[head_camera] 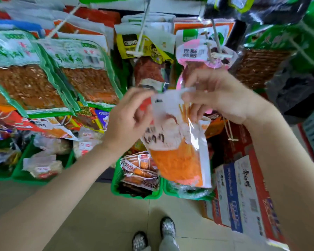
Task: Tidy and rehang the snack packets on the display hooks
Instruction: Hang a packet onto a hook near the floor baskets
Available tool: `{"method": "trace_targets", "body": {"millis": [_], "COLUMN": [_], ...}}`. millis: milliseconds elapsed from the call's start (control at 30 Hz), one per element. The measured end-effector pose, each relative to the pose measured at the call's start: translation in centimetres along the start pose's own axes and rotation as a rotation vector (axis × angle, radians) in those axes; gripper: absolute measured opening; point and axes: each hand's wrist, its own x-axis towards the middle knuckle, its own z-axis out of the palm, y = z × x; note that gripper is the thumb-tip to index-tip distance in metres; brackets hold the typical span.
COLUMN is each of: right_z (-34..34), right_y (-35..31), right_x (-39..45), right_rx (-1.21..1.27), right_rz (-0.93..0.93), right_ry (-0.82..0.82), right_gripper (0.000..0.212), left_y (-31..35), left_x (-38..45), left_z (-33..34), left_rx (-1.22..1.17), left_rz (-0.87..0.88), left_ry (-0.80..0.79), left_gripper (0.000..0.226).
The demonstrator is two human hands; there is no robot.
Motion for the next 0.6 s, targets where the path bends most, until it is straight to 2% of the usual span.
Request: {"method": "trace_targets", "body": {"millis": [67,167,233,267,333,400,533,600], "right_z": [-1.2,-2.4,-2.9,-3.2,-3.6,-3.8,-4.4,-4.8], "right_y": [4.3,11.6,15.7,17.6,20.5,22.6,26.2,27.3], "right_x": [-1.6,-4.3,-5.3,-5.5,-4.8,-3.3,-0.5,0.5], "right_rx": [0.028,0.056,0.005,-0.019,-0.066,-0.108,-0.499,-0.532], "right_rz": [0.175,0.428,0.532,0.559,0.607,0.626,0.529,0.507], "right_ry": [0.032,0.086,0.141,0.194,0.277,0.308,0.319,0.375], "right_gripper": [0.014,0.013,0.014,0.015,0.019,0.007,0.02,0.019], "left_y": [-0.5,-1.6,-2.2,-2.5,-3.3,-4.4,-6.4,-7.0], "left_x": [-1.7,-3.6,-4.5,-4.8,-5.0,-5.0,-4.7,-4.1], "left_z": [2.6,7.3,10.4,12.2,15.4,18.2,21.6,22.4], "left_rx": [-0.133,-0.347,-0.38,-0.355,-0.221,-0.107,-0.077,-0.061], "left_rz": [-0.171,-0.536,-0.735,-0.759,-0.703,-0.672,-0.668,-0.675], "left_ry": [-0.204,-0.638,-0.83,-0.86,-0.851,-0.824,-0.803,-0.806], "left_gripper": [0.025,0.017,0.02,0.02,0.018,0.019,0.019,0.021]}}
